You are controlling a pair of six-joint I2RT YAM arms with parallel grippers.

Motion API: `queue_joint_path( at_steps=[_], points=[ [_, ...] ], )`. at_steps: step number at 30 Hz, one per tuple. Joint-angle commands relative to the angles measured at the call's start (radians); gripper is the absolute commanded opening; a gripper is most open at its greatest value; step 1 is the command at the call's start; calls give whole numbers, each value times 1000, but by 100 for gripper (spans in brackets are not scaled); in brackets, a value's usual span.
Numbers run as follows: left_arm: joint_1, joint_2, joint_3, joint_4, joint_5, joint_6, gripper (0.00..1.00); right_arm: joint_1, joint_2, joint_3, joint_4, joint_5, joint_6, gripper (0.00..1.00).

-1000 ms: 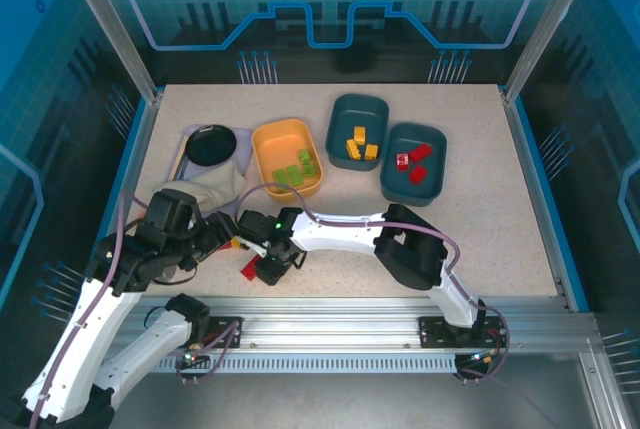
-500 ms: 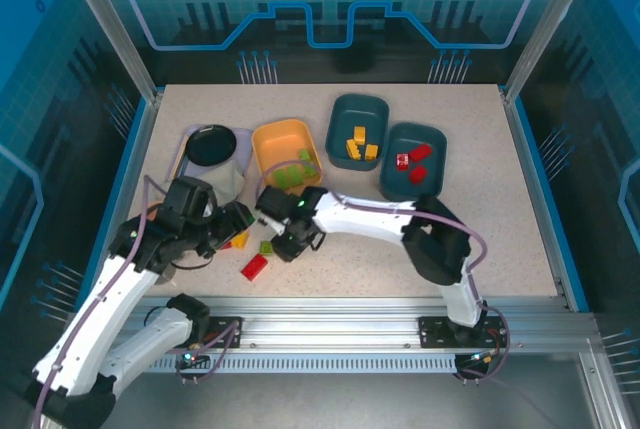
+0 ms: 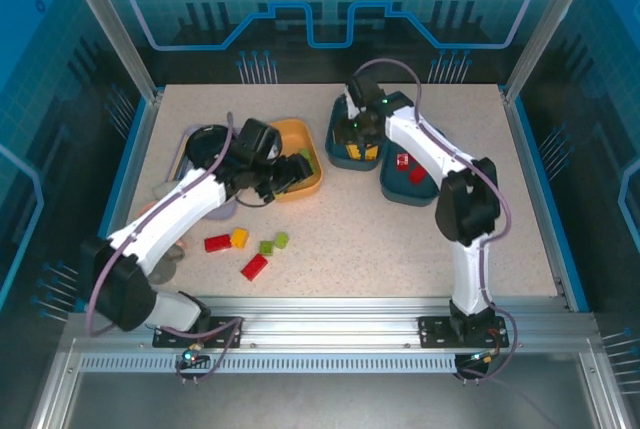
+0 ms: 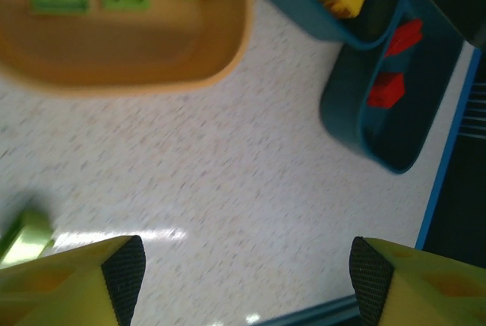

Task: Sort the legos into containers by color

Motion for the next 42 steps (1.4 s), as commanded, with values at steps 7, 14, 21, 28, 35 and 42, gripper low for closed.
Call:
queue_joint_path(
  at_steps=[7,14,21,28,35,42],
  points=[
    [3,201,225,-16,-7,48,74,-61,367,461,-217,-86,53,28],
    [18,200,207,-30,-14,41,74,-53,366,383,-213,-94,63,29],
    [23,177,200,-52,-27,45,74,-39,361,389,-212,-93,39,52],
    [35,112,176,-127,-66,49,74,10,279,434,-235,-59,-2,60],
    [82,-94,33,-361,-186,-4,74,193,-23,56,-39,-13,-113,62],
    [105,-378,-177,-524,-276,-123,74,432,-218,-327,191,-137,-246,71]
  ],
)
